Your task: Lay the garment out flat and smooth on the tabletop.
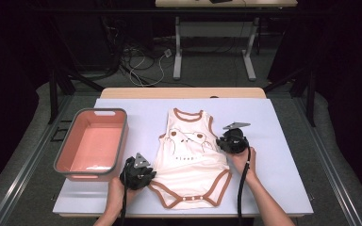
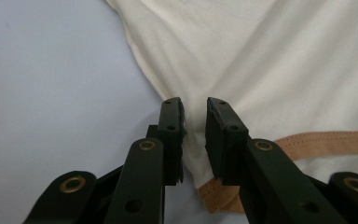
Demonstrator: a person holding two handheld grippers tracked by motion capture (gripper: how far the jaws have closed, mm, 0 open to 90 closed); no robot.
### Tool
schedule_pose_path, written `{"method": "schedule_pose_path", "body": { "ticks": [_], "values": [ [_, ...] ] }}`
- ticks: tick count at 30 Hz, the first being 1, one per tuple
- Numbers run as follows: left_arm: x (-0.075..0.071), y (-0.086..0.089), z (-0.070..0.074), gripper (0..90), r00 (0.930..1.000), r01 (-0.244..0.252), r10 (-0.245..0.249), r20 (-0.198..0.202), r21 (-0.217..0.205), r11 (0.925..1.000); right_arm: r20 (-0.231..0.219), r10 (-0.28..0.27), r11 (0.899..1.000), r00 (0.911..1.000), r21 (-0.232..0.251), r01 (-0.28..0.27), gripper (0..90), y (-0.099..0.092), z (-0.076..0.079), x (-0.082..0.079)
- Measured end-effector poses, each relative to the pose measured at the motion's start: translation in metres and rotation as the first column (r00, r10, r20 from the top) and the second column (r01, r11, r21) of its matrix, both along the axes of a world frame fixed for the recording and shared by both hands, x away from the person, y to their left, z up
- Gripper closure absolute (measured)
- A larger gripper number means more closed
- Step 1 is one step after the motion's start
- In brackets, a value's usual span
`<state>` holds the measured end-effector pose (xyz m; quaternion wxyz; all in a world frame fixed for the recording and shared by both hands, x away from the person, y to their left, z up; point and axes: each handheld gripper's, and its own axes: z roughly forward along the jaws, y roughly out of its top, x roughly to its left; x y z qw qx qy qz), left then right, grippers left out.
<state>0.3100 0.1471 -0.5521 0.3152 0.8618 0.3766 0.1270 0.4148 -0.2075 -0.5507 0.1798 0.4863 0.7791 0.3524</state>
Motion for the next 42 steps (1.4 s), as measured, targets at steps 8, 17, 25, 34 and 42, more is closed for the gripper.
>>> {"method": "schedule_pose_path", "body": {
  "ticks": [8, 17, 25, 34, 42],
  "values": [
    [0.000, 0.001, 0.000, 75.8, 1.0000, 0.005, -0.005, 0.000, -0.001, 1.0000, -0.012, 0.010, 0.999, 0.9999, -0.043, -0.011, 72.8, 0.013, -0.006, 0.009],
    [0.001, 0.001, -0.001, 76.1, 1.0000, 0.008, -0.008, -0.002, -0.006, 1.0000, -0.007, 0.050, 0.999, 0.9987, -0.004, -0.050, 87.8, 0.014, -0.008, 0.010],
    [0.000, 0.000, 0.000, 76.0, 1.0000, 0.006, -0.007, 0.005, 0.003, 1.0000, 0.053, -0.003, 0.989, 0.9986, -0.147, 0.011, 88.4, 0.009, 0.004, 0.005],
    [-0.001, -0.001, 0.000, 71.2, 0.9999, 0.010, -0.010, 0.011, 0.006, 0.9999, 0.070, -0.040, 0.982, 0.9968, -0.183, 0.053, 87.1, 0.001, -0.001, 0.010],
    [-0.003, -0.005, 0.000, 63.0, 0.9996, 0.026, -0.026, 0.006, 0.008, 0.9996, -0.031, -0.050, 0.998, 0.9983, -0.038, 0.049, 64.6, -0.013, 0.007, 0.002]
  ]
}}
